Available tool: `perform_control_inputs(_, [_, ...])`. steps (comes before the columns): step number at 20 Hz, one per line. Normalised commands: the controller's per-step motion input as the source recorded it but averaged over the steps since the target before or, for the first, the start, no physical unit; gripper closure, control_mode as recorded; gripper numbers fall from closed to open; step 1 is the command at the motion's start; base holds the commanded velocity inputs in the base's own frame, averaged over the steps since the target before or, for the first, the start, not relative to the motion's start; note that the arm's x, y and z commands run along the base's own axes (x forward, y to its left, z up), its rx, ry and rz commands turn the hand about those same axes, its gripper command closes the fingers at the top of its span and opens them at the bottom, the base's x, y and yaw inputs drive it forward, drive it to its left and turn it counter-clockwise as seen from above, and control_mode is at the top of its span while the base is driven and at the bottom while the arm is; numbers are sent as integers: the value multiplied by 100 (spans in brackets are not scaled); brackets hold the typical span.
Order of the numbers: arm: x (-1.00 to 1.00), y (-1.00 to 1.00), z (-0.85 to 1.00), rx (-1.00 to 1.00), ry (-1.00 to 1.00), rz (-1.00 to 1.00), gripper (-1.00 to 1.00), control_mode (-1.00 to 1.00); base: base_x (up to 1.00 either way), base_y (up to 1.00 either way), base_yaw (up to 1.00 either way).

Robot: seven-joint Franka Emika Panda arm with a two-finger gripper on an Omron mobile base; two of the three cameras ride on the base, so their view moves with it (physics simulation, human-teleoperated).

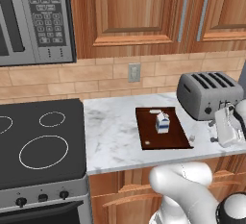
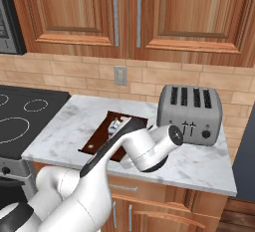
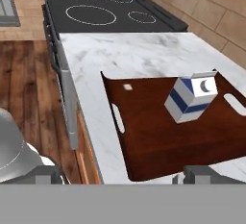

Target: Take out the milk from the fridge and place it on the tray on the counter. Then take the sugar cube near the tray and place it in the tray.

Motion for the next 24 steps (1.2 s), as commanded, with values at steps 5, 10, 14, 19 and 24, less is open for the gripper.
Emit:
perform_control_inputs(5, [41,-1,-7,0,11,1,-100,-100,0,0,0])
perform_control_inputs(10, [15,0,-12,0,4,0,-100,-100,0,0,0])
perform_control_inputs(14, [1,0,-25,-2,2,-2,-100,-100,0,0,0])
perform_control_inputs(19, [0,0,-21,-3,0,-10,-100,-100,0,0,0])
perform_control_inputs(24, [6,1,-24,-5,0,-14,-100,-100,0,0,0])
